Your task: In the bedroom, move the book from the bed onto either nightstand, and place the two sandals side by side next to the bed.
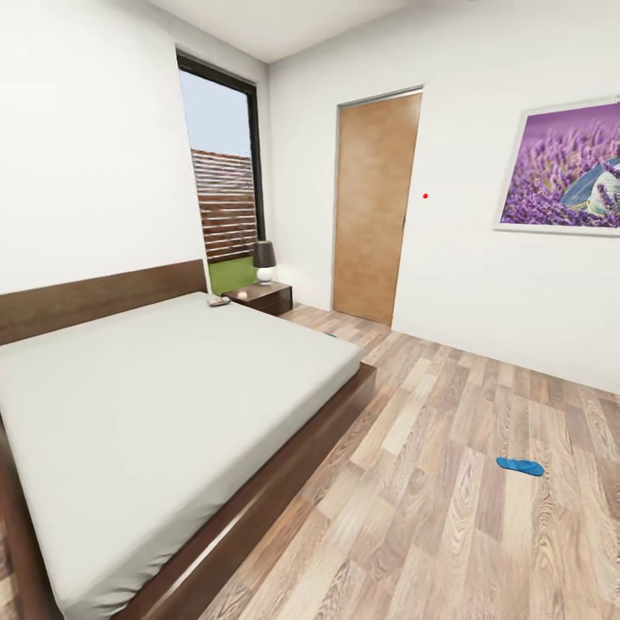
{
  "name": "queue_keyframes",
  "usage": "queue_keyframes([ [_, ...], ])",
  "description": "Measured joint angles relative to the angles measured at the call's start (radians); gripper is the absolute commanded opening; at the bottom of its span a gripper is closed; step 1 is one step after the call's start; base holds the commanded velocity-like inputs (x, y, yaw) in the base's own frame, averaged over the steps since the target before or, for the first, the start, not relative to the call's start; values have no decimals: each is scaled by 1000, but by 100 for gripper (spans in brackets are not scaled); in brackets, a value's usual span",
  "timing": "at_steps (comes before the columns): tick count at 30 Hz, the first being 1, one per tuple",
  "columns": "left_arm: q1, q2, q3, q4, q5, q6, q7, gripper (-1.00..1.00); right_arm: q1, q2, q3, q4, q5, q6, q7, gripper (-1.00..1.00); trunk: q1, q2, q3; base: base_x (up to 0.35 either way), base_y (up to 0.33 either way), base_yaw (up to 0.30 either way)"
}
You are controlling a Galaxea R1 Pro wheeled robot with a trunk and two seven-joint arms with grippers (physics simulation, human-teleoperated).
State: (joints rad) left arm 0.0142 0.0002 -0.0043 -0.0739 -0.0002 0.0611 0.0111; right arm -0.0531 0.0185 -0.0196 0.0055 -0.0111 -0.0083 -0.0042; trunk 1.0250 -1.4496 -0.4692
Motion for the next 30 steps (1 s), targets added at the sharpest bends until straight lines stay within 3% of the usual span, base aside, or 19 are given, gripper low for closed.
queue_keyframes([
  [30, 0, 16, 12, -33, 8, -9, 0, 100, 0, -3, 1, 0, 0, 0, 1, 100, 0, 0, 0, 0, 0, -152],
])
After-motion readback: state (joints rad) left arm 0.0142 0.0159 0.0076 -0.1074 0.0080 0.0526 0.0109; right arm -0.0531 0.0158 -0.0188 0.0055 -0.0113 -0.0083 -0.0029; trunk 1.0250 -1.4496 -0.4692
